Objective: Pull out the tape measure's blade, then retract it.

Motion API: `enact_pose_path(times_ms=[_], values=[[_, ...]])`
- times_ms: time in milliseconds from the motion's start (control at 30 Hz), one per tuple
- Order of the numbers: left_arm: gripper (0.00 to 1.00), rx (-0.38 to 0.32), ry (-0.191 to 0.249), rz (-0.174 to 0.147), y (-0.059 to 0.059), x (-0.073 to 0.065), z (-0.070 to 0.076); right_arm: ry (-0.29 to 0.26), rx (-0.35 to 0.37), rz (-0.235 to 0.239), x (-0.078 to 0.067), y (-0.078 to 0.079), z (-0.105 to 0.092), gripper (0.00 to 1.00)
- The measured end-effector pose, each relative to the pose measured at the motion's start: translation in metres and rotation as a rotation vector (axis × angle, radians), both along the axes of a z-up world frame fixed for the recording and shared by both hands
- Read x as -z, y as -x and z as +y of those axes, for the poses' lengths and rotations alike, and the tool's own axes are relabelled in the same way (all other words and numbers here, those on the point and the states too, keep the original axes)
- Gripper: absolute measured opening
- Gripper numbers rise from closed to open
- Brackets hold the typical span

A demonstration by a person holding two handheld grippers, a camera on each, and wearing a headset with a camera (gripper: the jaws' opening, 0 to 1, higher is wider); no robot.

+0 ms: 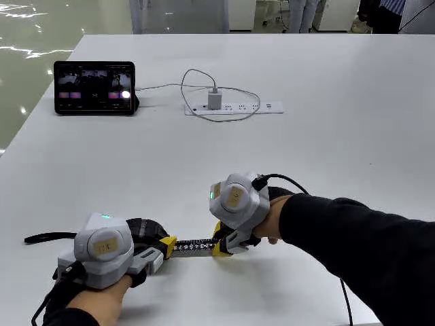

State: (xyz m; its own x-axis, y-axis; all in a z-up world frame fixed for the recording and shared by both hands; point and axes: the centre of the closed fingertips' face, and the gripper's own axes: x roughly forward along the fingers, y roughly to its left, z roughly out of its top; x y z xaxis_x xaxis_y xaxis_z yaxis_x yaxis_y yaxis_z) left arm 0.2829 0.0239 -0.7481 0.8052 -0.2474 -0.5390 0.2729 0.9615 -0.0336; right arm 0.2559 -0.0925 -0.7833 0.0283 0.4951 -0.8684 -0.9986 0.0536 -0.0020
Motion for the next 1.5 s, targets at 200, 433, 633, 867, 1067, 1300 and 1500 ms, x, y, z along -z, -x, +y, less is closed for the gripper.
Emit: enact_pose_path(times_ms=[200,433,633,867,1067,1300,1500], values=[[0.61,-0.005,0.012,-0.001,0.000,0.000,0.001,-0.014,0.007,-0.001,0.000,0.000,0.003,0.10],[0.61,-0.006,0.019,0.002,0.000,-0.001,0.001,-0.029,0.003,0.000,0.000,-0.001,0.009,0.10],[0.61,-0.008,0.023,0.003,0.000,-0.001,0.001,-0.035,0.003,-0.004,0.000,-0.001,0.012,0.10],[0.61,-0.011,0.036,0.006,0.000,-0.001,0.002,-0.048,0.000,-0.009,0.000,-0.001,0.020,0.10],[0.61,-0.012,0.036,0.007,0.001,-0.001,0.001,-0.060,0.009,-0.004,0.000,-0.001,0.023,0.10],[0.61,-0.017,0.043,0.012,0.001,-0.001,0.002,-0.076,0.010,0.001,-0.001,-0.001,0.028,0.10],[0.61,-0.019,0.047,0.014,0.001,-0.001,0.002,-0.084,0.007,-0.003,0.001,-0.001,0.033,0.10]])
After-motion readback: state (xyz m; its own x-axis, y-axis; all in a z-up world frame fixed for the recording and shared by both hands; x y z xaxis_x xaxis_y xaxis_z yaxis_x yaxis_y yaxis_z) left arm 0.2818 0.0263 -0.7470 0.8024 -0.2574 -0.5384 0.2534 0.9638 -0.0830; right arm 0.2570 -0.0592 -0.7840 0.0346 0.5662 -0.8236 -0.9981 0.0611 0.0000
